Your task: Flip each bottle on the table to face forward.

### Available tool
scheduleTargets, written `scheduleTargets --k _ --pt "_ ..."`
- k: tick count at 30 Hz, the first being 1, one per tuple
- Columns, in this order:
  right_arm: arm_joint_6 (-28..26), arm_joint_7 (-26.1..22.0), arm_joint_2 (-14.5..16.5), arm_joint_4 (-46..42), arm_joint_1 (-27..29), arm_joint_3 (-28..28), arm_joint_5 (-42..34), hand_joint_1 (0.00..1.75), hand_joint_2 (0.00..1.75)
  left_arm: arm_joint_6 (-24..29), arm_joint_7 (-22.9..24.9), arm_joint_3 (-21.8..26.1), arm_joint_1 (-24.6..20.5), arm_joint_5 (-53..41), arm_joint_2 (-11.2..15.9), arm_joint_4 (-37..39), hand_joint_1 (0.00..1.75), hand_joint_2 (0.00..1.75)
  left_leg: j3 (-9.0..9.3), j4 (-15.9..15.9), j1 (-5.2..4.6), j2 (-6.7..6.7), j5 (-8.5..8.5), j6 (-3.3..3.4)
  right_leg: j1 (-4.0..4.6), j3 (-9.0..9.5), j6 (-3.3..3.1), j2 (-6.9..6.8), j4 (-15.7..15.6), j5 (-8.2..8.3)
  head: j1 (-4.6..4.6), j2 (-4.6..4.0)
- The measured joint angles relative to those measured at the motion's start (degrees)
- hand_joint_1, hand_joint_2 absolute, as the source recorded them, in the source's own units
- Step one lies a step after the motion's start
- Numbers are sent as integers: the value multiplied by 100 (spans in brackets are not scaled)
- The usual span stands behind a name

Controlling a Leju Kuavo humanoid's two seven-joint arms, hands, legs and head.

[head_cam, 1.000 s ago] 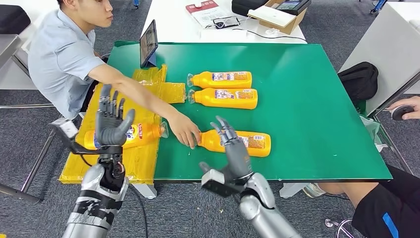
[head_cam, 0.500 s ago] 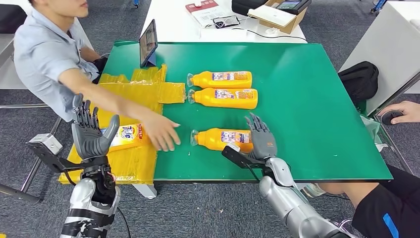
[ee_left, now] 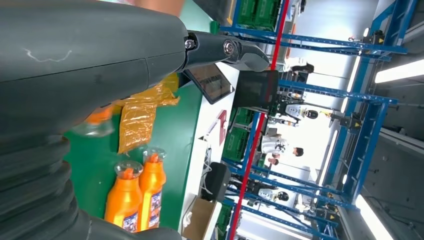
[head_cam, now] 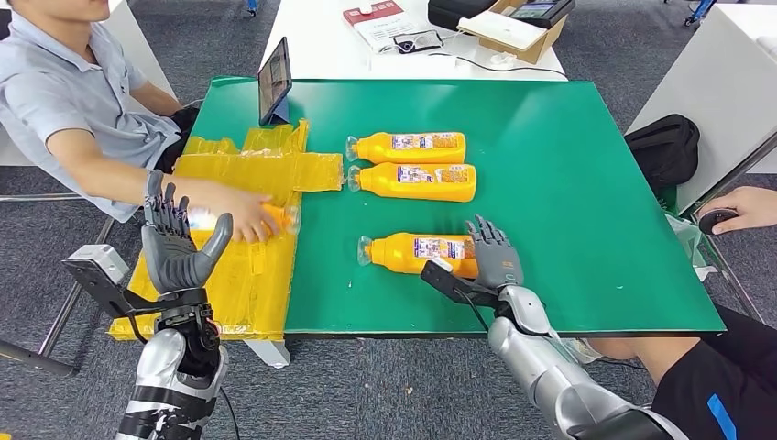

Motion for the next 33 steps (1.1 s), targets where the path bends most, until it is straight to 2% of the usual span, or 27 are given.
scheduleTargets --k 3,4,5,10,14,19,25,28,30,33 --pt "167 213 2 76 -97 8 217 113 175 0 2 -33 -4 -34 3 1 0 175 1 0 0 0 0 0 0 1 0 0 0 0 1 0" --pt "263 281 2 109 -139 16 282 144 175 -1 9 -46 -8 -40 4 3 0 175 2 0 0 1 0 0 0 2 0 0 0 0 1 0" --pt "390 348 2 145 -187 27 341 150 175 -5 20 -59 -15 -45 5 9 0 175 5 0 0 1 0 0 0 4 0 1 -1 0 1 0" --pt "1066 553 -5 313 -464 93 446 173 175 -124 79 -84 -42 -10 9 74 0 175 26 0 0 10 -1 0 0 16 -1 6 -4 1 0 0" --pt "1211 410 -12 380 -533 93 271 168 175 -221 87 -98 -38 -1 11 85 0 175 30 0 0 4 0 0 0 24 -1 5 -4 1 1 0" --pt "2311 -703 -94 426 -611 -173 -699 175 175 -432 137 -139 -128 172 37 302 0 175 64 -1 0 25 -16 -7 1 45 -1 25 -6 1 2 0" --pt "2856 -1111 -183 499 -614 -371 -1074 175 175 -602 110 -184 -338 298 90 735 0 175 99 -2 3 36 -27 -12 3 72 -4 38 -8 -2 1 0" --pt "3157 -1535 -210 497 -576 -526 -1486 175 175 -653 44 -211 -367 329 109 834 0 175 100 -2 4 37 -25 -12 3 77 -4 39 -7 0 1 0" --pt "3244 -1967 -193 455 -487 -648 -1855 175 175 -473 -160 -228 -363 151 116 870 0 175 96 -2 4 37 -25 -11 3 79 -3 38 -6 0 1 0" --pt "3033 -2465 -52 201 -213 -841 -2492 175 175 299 -587 -238 -319 -622 101 889 0 175 85 -2 3 36 -24 -11 3 70 -2 38 -4 0 -1 0"
